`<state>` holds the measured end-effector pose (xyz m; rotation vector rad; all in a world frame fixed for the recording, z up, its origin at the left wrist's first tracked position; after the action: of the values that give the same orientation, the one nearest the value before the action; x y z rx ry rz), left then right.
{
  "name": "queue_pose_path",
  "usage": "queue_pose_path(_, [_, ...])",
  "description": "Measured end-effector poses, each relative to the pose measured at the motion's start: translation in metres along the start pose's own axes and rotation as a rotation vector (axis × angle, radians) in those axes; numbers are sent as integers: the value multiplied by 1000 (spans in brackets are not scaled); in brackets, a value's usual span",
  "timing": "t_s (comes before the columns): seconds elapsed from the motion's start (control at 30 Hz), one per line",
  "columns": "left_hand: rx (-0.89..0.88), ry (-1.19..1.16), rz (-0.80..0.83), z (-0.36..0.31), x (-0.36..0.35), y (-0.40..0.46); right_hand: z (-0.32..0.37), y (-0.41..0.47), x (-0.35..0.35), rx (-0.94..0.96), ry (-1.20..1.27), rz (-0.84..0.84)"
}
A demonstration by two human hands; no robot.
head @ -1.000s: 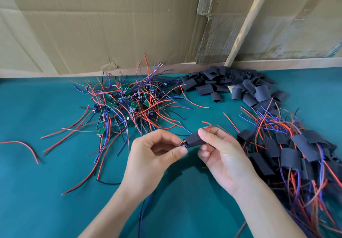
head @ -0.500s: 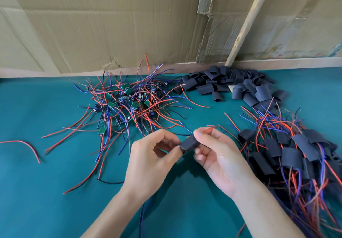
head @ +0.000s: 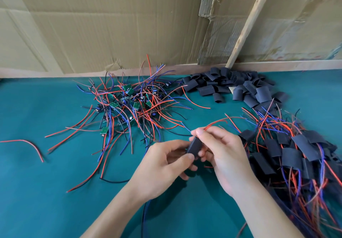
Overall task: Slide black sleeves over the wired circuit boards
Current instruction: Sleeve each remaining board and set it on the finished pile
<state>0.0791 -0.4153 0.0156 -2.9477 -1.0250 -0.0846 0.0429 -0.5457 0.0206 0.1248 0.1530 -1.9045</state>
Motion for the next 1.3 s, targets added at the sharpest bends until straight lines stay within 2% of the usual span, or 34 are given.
queue_pose_path(0.2, [23, 2, 27, 2, 5, 2, 12, -4, -8, 83, -210, 68])
queue_pose_path(0.37, [103, -37, 59, 13, -6, 5, 49, -15, 18, 139, -325, -38])
queue_pose_path(0.43, [125, -44, 33, 19, -4, 5, 82, -25, 49, 200, -540, -149])
queue_pose_path(0.5, [143, -69, 8, 23, 1, 5, 116, -34, 78, 202, -905, -221])
queue_pose_path(0.57, [155, -89, 1, 24, 3, 4, 136, -35, 98, 71, -1238, -220])
queue_pose_path(0.63, [160, -87, 1, 24, 3, 4, 141, -32, 114, -76, -1440, -239])
queue_pose_path(0.7, [167, -82, -9, 25, 3, 4, 142, -25, 111, -76, -1569, -260])
queue_pose_path(0.77, [173, -82, -17, 26, 3, 5, 138, -15, 85, 18, -1566, -208])
queue_pose_path(0.83, [177, -89, -18, 26, 4, 5, 123, 1, 45, 91, -1508, -46])
queue_pose_path(0.93, [173, -93, -16, 26, 4, 6, 86, 35, -16, 119, -1474, 203])
queue_pose_path(1.0, [172, -87, -21, 26, 5, 6, 64, 58, -47, 127, -1468, 274])
queue_pose_path(1.2, [174, -63, -67, 22, 11, 5, 21, 98, -85, 135, -1506, 235])
queue_pose_path(1.3, [178, -76, -77, 21, 12, 4, 23, 104, -76, 127, -1384, 186])
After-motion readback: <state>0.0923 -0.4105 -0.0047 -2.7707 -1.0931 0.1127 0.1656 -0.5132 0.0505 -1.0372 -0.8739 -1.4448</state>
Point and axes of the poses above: each hand's wrist, its own y-axis towards the middle knuckle, its own x-axis out of the back of the hand, z = x × y, the point moved 10 cm from there along y, towards the middle knuckle, and after that the axes turned 6 degrees about z, right-handed, at the moved point
